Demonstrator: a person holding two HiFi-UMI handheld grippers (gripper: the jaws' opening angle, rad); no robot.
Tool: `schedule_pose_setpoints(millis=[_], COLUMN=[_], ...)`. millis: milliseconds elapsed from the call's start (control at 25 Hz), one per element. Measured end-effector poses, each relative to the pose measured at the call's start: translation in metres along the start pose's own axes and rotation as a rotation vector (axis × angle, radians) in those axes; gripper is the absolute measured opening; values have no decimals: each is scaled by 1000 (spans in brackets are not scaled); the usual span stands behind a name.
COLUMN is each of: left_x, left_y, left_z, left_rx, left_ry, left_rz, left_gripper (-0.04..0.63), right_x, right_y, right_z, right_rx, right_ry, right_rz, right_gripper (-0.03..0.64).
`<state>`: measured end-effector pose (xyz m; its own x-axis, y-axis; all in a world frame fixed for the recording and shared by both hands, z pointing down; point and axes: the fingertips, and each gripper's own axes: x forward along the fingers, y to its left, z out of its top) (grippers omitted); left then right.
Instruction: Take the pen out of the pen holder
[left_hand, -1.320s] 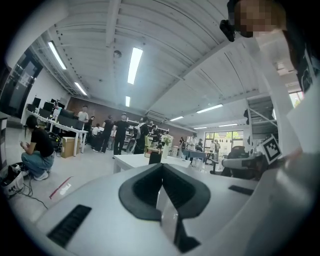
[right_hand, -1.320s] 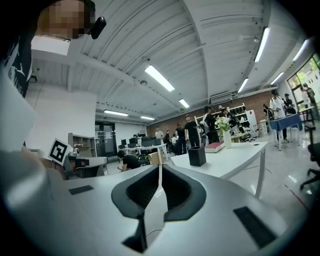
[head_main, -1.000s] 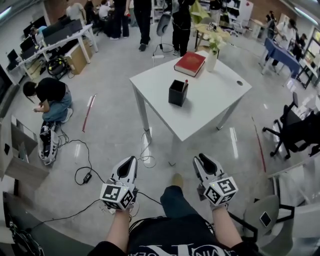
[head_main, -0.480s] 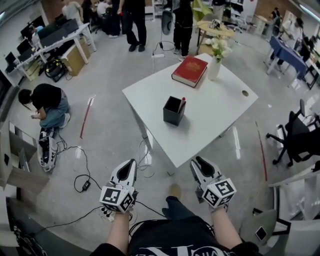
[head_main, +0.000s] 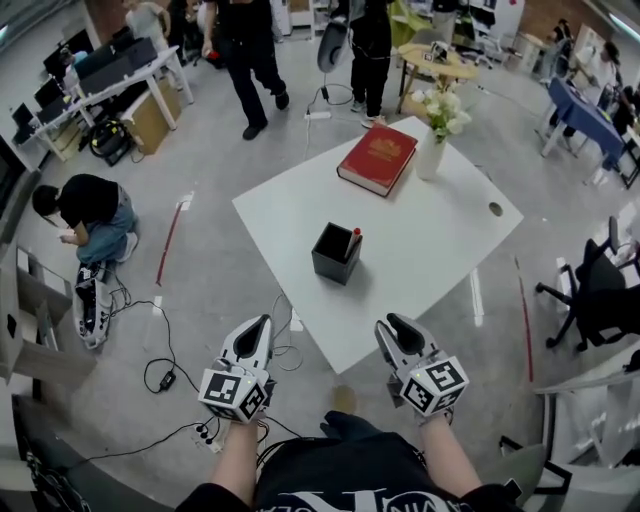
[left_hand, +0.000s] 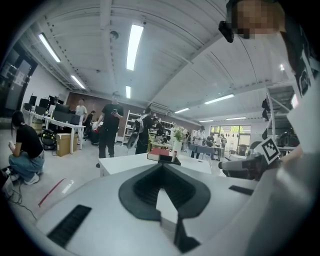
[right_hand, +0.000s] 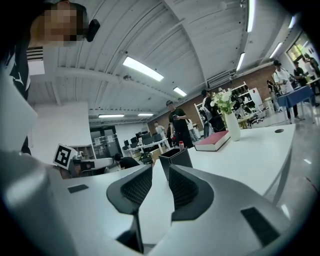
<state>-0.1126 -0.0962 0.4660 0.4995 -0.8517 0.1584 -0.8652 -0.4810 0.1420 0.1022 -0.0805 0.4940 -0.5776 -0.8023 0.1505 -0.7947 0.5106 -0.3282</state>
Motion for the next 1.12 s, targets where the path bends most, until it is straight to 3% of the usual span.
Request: schedule_pose_setpoints(millis=[440, 800, 1120], left_x=[49, 67, 91], left_y=[-3, -10, 24], left_z=[9, 4, -8], left_rx=[33, 34, -2], left_ry=[23, 55, 93], left_rz=[-22, -67, -70], left_gripper=[2, 2, 2], right_x=[29, 45, 92], right_y=[-35, -41, -49], right_z=[15, 5, 19], right_rx=[27, 12, -8], right_ry=[-25, 40, 64], right_rz=[22, 27, 26], right_gripper=[115, 115, 115])
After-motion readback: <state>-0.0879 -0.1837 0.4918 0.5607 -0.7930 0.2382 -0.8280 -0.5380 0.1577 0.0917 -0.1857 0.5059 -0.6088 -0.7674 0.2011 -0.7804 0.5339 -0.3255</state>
